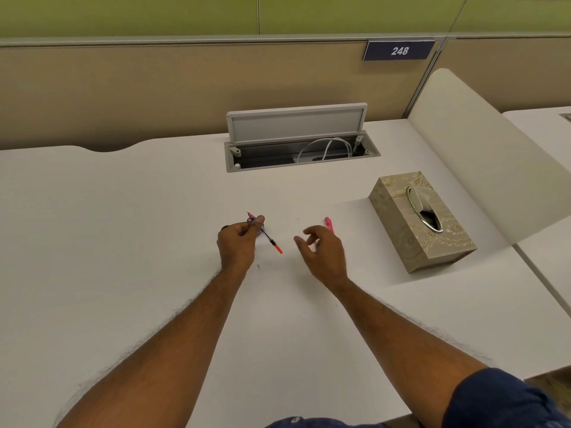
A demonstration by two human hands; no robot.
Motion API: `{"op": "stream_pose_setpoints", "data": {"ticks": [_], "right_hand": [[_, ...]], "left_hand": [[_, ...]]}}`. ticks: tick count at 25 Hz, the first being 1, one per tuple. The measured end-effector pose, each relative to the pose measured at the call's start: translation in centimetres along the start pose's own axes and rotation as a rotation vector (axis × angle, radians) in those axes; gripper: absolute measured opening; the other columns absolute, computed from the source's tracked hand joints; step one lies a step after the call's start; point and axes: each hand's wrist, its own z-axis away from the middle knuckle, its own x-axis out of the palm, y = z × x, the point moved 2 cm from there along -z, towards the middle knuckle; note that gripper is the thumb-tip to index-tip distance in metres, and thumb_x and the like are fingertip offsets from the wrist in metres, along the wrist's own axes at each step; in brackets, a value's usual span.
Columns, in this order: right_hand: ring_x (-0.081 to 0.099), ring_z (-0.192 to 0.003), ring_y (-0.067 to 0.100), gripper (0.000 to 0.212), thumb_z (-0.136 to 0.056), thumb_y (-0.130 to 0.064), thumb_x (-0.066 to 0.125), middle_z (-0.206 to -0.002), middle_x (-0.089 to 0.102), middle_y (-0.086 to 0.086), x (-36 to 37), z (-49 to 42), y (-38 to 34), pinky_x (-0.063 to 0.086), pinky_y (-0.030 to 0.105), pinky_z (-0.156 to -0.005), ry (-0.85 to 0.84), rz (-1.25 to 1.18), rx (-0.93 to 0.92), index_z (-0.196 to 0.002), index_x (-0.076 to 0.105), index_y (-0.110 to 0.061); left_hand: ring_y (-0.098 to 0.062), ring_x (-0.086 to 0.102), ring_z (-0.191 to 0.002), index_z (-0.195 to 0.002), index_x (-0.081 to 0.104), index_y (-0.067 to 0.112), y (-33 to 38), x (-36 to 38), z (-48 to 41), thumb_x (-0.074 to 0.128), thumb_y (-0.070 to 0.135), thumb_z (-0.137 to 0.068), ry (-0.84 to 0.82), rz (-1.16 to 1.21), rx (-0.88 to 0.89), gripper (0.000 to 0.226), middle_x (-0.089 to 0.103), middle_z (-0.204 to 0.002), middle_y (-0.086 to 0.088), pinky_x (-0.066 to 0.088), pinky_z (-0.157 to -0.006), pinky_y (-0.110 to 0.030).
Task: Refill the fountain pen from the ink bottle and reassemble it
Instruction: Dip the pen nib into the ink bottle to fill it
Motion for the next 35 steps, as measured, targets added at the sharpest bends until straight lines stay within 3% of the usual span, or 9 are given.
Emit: {"op": "stream_pose_setpoints", "data": {"ticks": [4,10,14,19,22,24,27,31,35], "right_hand": [[0.053,-0.058,0.007,0.033,-0.079,-0.035,0.077,-0.077,0.068,-0.005,0.8,1.2,-2.8,0.048,0.023,-0.060,-0.285,-0.331,0.003,-0.107,0.065,-0.021],[0.064,-0.066,0.004,0.010,-0.083,-0.012,0.073,-0.075,0.068,-0.017,1.0,2.0,-3.2,0.054,0.022,-0.066,-0.106,-0.288,-0.075,-0.093,0.073,-0.013],[0.068,-0.067,0.013,0.007,-0.085,-0.010,0.068,-0.076,0.072,-0.006,1.0,0.9,-3.6,0.058,0.031,-0.071,-0.043,-0.272,-0.078,-0.089,0.073,-0.013],[0.067,-0.066,0.016,0.007,-0.086,-0.006,0.067,-0.076,0.073,0.004,0.4,-1.1,-5.4,0.035,-0.003,-0.078,-0.027,-0.141,-0.127,-0.088,0.073,-0.003],[0.067,-0.066,0.015,0.007,-0.086,-0.010,0.067,-0.075,0.072,0.002,0.6,-2.5,-5.5,0.050,0.016,-0.070,-0.052,-0.142,-0.116,-0.089,0.073,-0.007],[0.063,-0.064,0.010,0.007,-0.086,-0.011,0.067,-0.075,0.072,0.002,0.8,-3.2,-5.6,0.048,0.011,-0.065,-0.069,-0.082,-0.140,-0.088,0.073,-0.008],[0.061,-0.065,0.011,0.009,-0.086,-0.015,0.067,-0.077,0.073,0.001,0.7,-4.4,-6.6,0.041,0.004,-0.060,-0.127,0.043,-0.155,-0.090,0.074,-0.009],[0.064,-0.072,0.016,0.016,-0.089,-0.021,0.065,-0.086,0.075,0.004,1.3,-6.2,-8.2,0.053,0.027,-0.071,-0.226,0.200,-0.274,-0.095,0.074,-0.010],[0.060,-0.075,0.013,0.020,-0.091,-0.025,0.063,-0.094,0.075,0.006,2.6,-8.5,-9.4,0.050,0.026,-0.074,-0.341,0.301,-0.298,-0.100,0.074,-0.010]], "left_hand": [[-0.015,0.069,-0.083,-0.087,0.077,0.011,-0.2,0.6,-0.2,0.069,0.046,-0.082,-0.008,0.094,-0.161,0.036,0.074,-0.080,-0.003,0.054,-0.079,-0.031],[-0.009,0.069,-0.081,-0.091,0.073,0.013,-0.3,1.6,0.1,0.070,0.045,-0.081,-0.024,0.230,-0.447,0.033,0.073,-0.083,0.001,0.051,-0.069,-0.025],[-0.009,0.070,-0.082,-0.094,0.072,0.013,-0.5,2.1,-0.3,0.068,0.044,-0.083,-0.041,0.231,-0.461,0.033,0.075,-0.089,0.000,0.053,-0.072,-0.025],[-0.011,0.071,-0.080,-0.092,0.073,0.010,-0.1,1.1,-0.4,0.060,0.045,-0.089,-0.190,0.047,-0.329,0.037,0.076,-0.088,-0.002,0.051,-0.068,-0.023],[-0.014,0.067,-0.066,-0.078,0.073,0.012,0.0,-1.2,-0.4,0.059,0.044,-0.089,-0.110,-0.219,0.020,0.037,0.073,-0.075,0.001,0.048,-0.060,-0.022],[-0.013,0.062,-0.068,-0.080,0.071,0.016,0.3,-2.9,-1.3,0.062,0.035,-0.088,0.025,-0.312,0.229,0.023,0.070,-0.077,0.004,0.048,-0.062,-0.024],[-0.014,0.057,-0.089,-0.097,0.071,0.019,1.0,-3.8,-3.9,0.063,0.023,-0.087,-0.039,-0.485,0.420,0.014,0.065,-0.101,0.003,0.046,-0.072,-0.020],[-0.019,0.051,-0.112,-0.109,0.070,0.023,1.1,-2.7,-6.5,0.065,0.030,-0.087,-0.259,-0.767,0.462,0.023,0.060,-0.118,-0.001,0.040,-0.092,-0.032],[-0.021,0.049,-0.115,-0.110,0.070,0.022,1.2,-1.8,-6.9,0.065,0.035,-0.087,-0.352,-0.821,0.443,0.028,0.060,-0.122,-0.002,0.039,-0.094,-0.038]]}}
